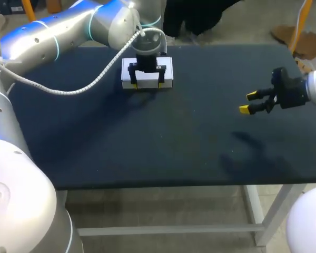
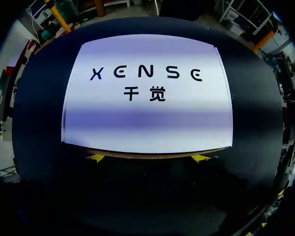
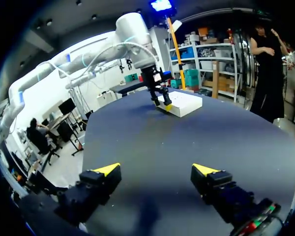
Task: Assemble the packaging by folding the flat box into shape, placing the metal phone stand inside, and closing the box properly
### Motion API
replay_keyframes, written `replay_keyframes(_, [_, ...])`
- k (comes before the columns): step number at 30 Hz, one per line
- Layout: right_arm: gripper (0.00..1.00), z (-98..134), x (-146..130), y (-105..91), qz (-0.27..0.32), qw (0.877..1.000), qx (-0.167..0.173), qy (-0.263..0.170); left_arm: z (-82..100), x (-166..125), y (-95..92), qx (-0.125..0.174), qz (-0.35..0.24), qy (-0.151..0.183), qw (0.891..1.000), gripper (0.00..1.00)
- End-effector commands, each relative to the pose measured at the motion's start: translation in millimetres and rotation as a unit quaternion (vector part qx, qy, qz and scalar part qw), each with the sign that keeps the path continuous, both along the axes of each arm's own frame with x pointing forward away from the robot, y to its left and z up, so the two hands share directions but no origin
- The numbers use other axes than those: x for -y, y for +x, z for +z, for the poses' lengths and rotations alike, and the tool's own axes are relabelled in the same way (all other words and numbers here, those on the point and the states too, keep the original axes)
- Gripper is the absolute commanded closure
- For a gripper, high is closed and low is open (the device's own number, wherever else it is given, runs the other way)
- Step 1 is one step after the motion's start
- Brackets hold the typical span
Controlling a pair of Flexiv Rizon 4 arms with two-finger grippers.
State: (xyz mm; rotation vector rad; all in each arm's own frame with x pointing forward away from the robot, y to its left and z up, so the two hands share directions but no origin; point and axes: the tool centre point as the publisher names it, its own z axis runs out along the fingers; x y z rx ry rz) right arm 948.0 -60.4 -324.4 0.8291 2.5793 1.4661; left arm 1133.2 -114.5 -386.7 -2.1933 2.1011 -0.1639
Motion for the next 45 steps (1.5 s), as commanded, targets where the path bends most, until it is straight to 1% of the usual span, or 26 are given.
replay_keyframes(1, [0.0, 0.2, 1.7, -0.5, 0.002, 1.0, 0.0, 0.003, -0.5, -2.9, 13.4, -0.014, 0.0, -0.001, 1.0, 0.0])
replay_keyframes(11, [0.0, 0.2, 1.7, -0.5, 0.002, 1.0, 0.0, 0.003, 0.3, -13.0, 32.0, -0.018, 0.008, -0.008, 1.0, 0.0])
replay_keyframes(16, [0.0, 0.2, 1.7, -0.5, 0.002, 1.0, 0.0, 0.003, 2.3, -13.2, 36.1, -0.015, 0.004, -0.015, 1.0, 0.0])
replay_keyframes(18, [0.0, 0.2, 1.7, -0.5, 0.002, 1.0, 0.0, 0.003, 5.2, -11.0, 31.7, -0.011, -0.003, -0.017, 1.0, 0.0])
replay_keyframes(23, [0.0, 0.2, 1.7, -0.5, 0.002, 1.0, 0.0, 0.003, 10.2, -8.9, 3.1, 0.005, -0.028, -0.023, 0.999, 0.0])
replay_keyframes(24, [0.0, 0.2, 1.7, -0.5, 0.002, 1.0, 0.0, 0.003, 12.9, -9.3, -7.6, 0.017, -0.047, -0.029, 0.998, 0.0])
replay_keyframes(25, [0.0, 0.2, 1.7, -0.5, 0.002, 1.0, 0.0, 0.003, 14.6, -9.9, -12.8, 0.021, -0.052, -0.033, 0.998, 0.0])
replay_keyframes(27, [0.0, 0.2, 1.7, -0.5, 0.002, 1.0, 0.0, 0.003, 19.6, -12.3, -32.6, 0.049, -0.091, -0.04, 0.994, 0.0])
replay_keyframes(28, [0.0, 0.2, 1.7, -0.5, 0.002, 1.0, 0.0, 0.003, 20.8, -14.1, -40.0, 0.056, -0.093, -0.044, 0.993, 0.0])
replay_keyframes(30, [0.0, 0.2, 1.7, -0.5, 0.002, 1.0, 0.0, 0.003, 23.0, -16.8, -53.5, 0.076, -0.125, -0.057, 0.988, 0.0])
replay_keyframes(31, [0.0, 0.2, 1.7, -0.5, 0.002, 1.0, 0.0, 0.003, 25.9, -20.4, -62.2, 0.089, -0.133, -0.056, 0.985, 0.0])
replay_keyframes(33, [0.0, 0.2, 1.7, -0.5, 0.002, 1.0, 0.0, 0.003, 29.3, -25.2, -75.4, 0.108, -0.168, -0.076, 0.977, 0.0])
replay_keyframes(34, [0.0, 0.2, 1.7, -0.5, 0.002, 1.0, 0.0, 0.003, 30.7, -27.9, -80.8, 0.116, -0.172, -0.077, 0.975, 0.0])
replay_keyframes(35, [0.0, 0.2, 1.7, -0.5, 0.002, 1.0, 0.0, 0.003, 32.2, -30.5, -86.3, 0.127, -0.186, -0.079, 0.971, 0.0])
replay_keyframes(37, [0.0, 0.2, 1.7, -0.5, 0.002, 1.0, 0.0, 0.003, 36.6, -36.0, -97.2, 0.144, -0.219, -0.094, 0.96, 0.0])
replay_keyframes(38, [0.0, 0.2, 1.7, -0.5, 0.002, 1.0, 0.0, 0.003, 38.2, -38.4, -102.9, 0.155, -0.227, -0.092, 0.957, 0.0])
replay_keyframes(40, [0.0, 0.2, 1.7, -0.5, 0.002, 1.0, 0.0, 0.003, 40.6, -42.8, -114.0, 0.168, -0.259, -0.111, 0.945, 0.0])
replay_keyframes(41, [0.0, 0.2, 1.7, -0.5, 0.002, 1.0, 0.0, 0.003, 41.3, -44.0, -119.8, 0.177, -0.264, -0.112, 0.942, 0.0])
replay_keyframes(43, [0.0, 0.2, 1.7, -0.5, 0.002, 1.0, 0.0, 0.003, 42.8, -46.7, -127.6, 0.186, -0.291, -0.127, 0.93, 0.0])
replay_keyframes(44, [0.0, 0.2, 1.7, -0.5, 0.002, 1.0, 0.0, 0.003, 43.5, -47.8, -131.2, 0.193, -0.297, -0.128, 0.926, 0.0])
replay_keyframes(45, [0.0, 0.2, 1.7, -0.5, 0.002, 1.0, 0.0, 0.003, 44.1, -48.6, -134.2, 0.195, -0.313, -0.141, 0.919, 0.0])
